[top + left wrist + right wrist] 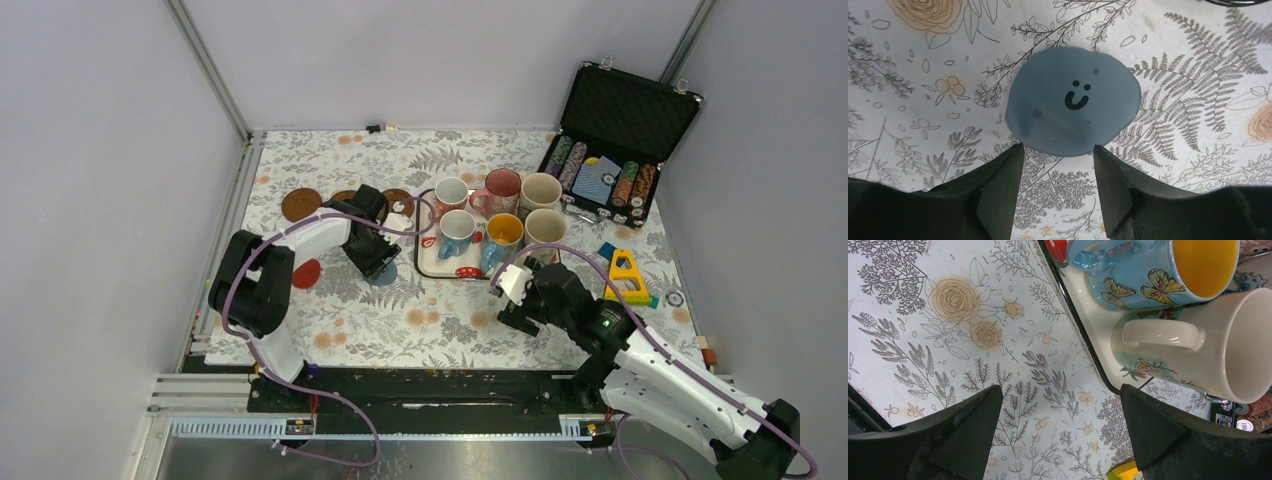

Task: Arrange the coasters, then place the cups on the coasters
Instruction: Move the coaster to the center of the board.

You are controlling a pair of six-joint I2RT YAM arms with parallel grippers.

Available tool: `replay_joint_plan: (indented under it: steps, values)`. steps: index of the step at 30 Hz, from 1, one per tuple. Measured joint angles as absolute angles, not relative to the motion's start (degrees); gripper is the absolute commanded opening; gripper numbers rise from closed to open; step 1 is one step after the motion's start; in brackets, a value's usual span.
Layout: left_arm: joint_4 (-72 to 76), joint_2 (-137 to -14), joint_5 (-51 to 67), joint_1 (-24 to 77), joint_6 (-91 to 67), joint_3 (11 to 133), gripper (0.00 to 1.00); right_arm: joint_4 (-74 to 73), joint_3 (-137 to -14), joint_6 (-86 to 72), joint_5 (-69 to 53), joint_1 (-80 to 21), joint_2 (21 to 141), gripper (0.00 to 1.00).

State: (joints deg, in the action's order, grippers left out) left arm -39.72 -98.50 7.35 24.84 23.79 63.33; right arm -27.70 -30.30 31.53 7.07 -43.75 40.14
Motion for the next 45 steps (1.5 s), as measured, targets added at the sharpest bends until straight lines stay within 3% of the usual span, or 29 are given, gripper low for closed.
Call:
replay_joint_plan:
  steps: [25,29,33,41,45]
  values:
    - [-40.53,-107.39,7.64,27.46,17.28,71.42,0.68,-27.44,-30.30,31.55,7.16,-43.75,41.01,0.95]
    - [-39.03,-107.18,6.35,27.55,17.15,71.48,0.84,-27.42,-30.30,31.55,7.92,-43.72,41.10,0.95]
    - [-37.41,-102.21,6.22,26.59,18.24,68.75,0.98,-27.29,-30.28,31.55,7.99,-43.72,41.10,0.95]
    - [-37.15,-85.43,6.66,20.01,20.99,63.00,0.99,-26.98,-30.30,31.55,8.03,-43.70,40.97,0.95]
    - [-37.39,-83.29,5.65,13.85,21.37,61.47,0.99,-26.68,-30.30,31.53,8.01,-43.70,40.80,0.95]
